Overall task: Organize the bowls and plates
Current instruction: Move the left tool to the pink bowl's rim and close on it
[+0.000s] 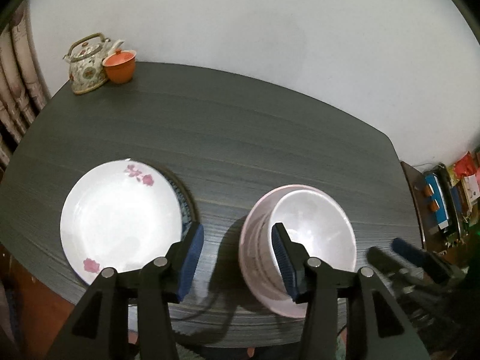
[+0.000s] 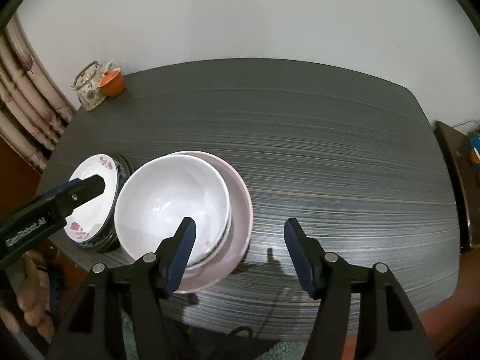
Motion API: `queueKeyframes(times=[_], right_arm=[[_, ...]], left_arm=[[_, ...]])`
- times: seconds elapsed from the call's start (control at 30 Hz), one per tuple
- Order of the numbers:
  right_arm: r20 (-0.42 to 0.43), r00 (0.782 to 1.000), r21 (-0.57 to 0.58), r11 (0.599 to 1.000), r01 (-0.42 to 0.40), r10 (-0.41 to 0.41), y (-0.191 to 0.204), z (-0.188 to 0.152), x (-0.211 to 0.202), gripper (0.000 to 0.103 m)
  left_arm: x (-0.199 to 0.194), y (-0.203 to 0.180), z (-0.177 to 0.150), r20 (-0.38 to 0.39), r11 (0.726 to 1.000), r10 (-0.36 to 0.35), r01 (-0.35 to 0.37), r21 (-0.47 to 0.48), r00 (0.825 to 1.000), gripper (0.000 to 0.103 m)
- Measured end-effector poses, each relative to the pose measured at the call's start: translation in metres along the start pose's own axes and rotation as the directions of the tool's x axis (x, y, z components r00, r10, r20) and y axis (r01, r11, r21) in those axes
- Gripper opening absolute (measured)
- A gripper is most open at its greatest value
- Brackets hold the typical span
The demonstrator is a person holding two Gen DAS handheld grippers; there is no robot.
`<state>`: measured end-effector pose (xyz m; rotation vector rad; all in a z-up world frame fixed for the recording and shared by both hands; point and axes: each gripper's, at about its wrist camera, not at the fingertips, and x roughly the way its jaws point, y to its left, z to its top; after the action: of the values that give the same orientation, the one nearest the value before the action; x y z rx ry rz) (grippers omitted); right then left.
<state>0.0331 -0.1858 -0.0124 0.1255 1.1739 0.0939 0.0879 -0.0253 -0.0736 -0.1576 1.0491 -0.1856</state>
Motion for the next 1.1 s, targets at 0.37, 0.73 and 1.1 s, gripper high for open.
queueKeyframes(times=[0.37, 0.73, 1.1], right_arm=[[-0.042, 0.999, 0.124, 0.992, -0.014, 0.020, -0.049, -0.011, -0.005, 0.069], [-0.164, 0.981, 0.195, 0.978, -0.071, 0.104, -0.049, -0.017, 0.027, 0.069], [-0.198, 0.973, 0.206, 0.976, -0.074, 0.116, -0.038, -0.012, 0.039, 0.069]], left_arm=[[0.014, 0.027, -0.003, -0.085, 0.995, -0.054, 0.046, -0.091, 0.995, 0.062], [0.035, 0.041, -0.004, -0.213, 0.976, -0.102, 0.056, -0.212, 0.972, 0.062], [0.049, 0.048, -0.005, -0.262, 0.955, -0.114, 0.034, -0.294, 0.958, 0.062]])
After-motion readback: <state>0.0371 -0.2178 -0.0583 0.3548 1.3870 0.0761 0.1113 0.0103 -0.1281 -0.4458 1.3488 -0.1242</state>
